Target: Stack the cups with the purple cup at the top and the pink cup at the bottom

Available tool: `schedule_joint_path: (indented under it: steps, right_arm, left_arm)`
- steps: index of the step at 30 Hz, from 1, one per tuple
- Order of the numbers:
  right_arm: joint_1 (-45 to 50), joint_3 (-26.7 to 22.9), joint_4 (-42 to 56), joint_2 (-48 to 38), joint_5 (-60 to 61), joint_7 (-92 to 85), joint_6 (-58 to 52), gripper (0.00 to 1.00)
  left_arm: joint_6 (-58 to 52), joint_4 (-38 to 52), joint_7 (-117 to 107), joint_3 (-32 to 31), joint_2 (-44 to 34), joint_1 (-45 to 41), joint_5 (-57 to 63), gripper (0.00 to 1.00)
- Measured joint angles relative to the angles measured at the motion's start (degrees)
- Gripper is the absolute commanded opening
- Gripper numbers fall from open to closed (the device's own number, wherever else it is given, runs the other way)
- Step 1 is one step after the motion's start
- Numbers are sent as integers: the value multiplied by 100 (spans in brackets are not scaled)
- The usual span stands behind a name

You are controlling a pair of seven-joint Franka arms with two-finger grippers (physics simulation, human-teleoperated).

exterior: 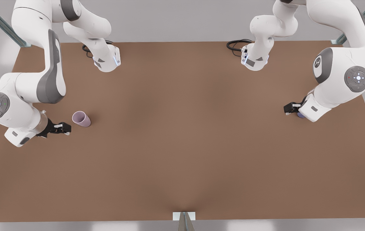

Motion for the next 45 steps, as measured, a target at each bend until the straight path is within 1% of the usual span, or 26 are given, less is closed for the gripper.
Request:
schedule_joint_path:
  steps: [2,5,6,8,9,10,12,14,16,23,27,29,32,33,34,37,38,41,45]
  right_arm:
    - [-7,9,-41,-36,0,137,-3,100]
    - [-196,-5,-365,-80,-10,94,108,100]
    - [-161,0,-916,-461,-2,108,199,100]
    - [-171,7,-3066,-1712,8,125,1327,100]
    - [-161,11,-3541,-1932,9,144,1550,100]
    - [-137,10,-3692,-1967,9,145,1564,100]
    - [-78,-7,-3815,-1927,9,145,1652,100]
    - [56,-159,-4071,-1922,9,145,1818,100]
    - [-34,-218,-4182,-1916,74,122,1827,100]
    - [-1099,-228,-4355,-1757,218,74,1949,99]
    - [-1527,-220,-4348,-1569,754,68,2131,99]
    - [-1242,-225,-4437,-1522,825,-24,2268,99]
    - [-148,-218,-4497,-1503,1047,-259,2400,99]
    - [49,-221,-4510,-1478,1162,-432,2400,99]
    - [27,-226,-4555,-1469,1168,-572,2399,99]
    - [-947,-246,-4501,-1368,1055,-704,2406,99]
    - [-1100,-248,-4401,-1250,934,-708,2408,99]
    - [-634,-228,-4406,-1186,909,-682,2404,99]
    - [-820,-228,-4414,-1149,910,-739,2332,99]
  left_arm:
    - [-74,0,-17,0,5,2,2,100]
    - [-29,-574,-53,17,-123,14,0,100]
    - [-42,-650,-22,112,-125,-51,-6,100]
    - [-97,-792,9,236,-127,60,-35,100]
    - [-57,-869,-28,279,-99,93,-44,100]
    - [-50,-882,-42,282,-76,80,-49,100]
    - [-103,-849,-39,281,12,-21,-59,100]
    - [-177,-829,-39,281,-36,29,-65,100]
    - [-252,-804,-44,281,-31,34,-68,100]
    - [-384,-707,-44,281,-46,14,-72,100]
    - [-428,-707,-44,281,-57,21,-68,100]
    - [-455,-707,-44,281,-57,17,-67,100]
    - [-456,-699,-44,281,-57,20,-66,100]
    - [-469,-676,-44,281,-52,19,-66,100]
    - [-473,-647,-44,281,-48,17,-66,100]
    - [-518,-645,-44,281,-48,14,-66,100]
    - [-518,-621,-44,281,-40,17,-66,100]
    - [-526,-612,-47,281,-48,19,-66,100]
    - [-526,-613,-44,281,-39,18,-66,100]
